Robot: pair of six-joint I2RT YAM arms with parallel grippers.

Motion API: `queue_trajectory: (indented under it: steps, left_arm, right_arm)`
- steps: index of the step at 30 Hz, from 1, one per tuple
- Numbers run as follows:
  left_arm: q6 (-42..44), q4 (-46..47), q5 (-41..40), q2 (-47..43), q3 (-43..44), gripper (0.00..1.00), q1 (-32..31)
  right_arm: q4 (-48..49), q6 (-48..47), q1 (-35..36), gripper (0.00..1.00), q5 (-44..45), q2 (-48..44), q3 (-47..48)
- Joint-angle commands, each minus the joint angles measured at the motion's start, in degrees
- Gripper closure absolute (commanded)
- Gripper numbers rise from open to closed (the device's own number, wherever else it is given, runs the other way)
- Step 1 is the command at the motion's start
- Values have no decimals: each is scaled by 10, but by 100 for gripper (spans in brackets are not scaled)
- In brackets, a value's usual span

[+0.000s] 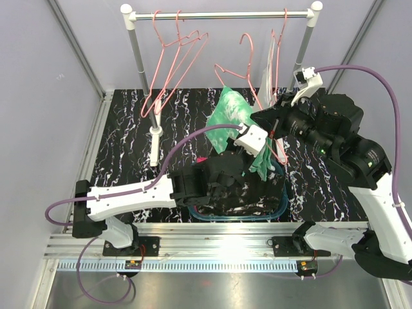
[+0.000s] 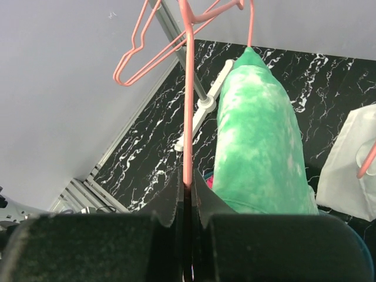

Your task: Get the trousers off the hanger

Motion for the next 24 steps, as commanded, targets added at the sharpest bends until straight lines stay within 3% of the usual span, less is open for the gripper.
queue_trajectory:
  steps: [1, 3, 11, 24]
  left_arm:
    - [11, 53, -8, -13, 23, 96, 4]
    - [16, 59, -11, -17, 18, 100, 6]
    - [50, 117, -22, -84, -25, 100, 8]
    - [124, 126, 56, -210, -6, 100, 8]
  right_arm:
    - [105, 10, 8, 100, -20, -20, 37]
    - [107, 11, 8, 100, -27, -22, 36]
    - [103, -3, 8, 100, -5, -28, 8]
    - [130, 17, 8, 100, 39, -89, -185]
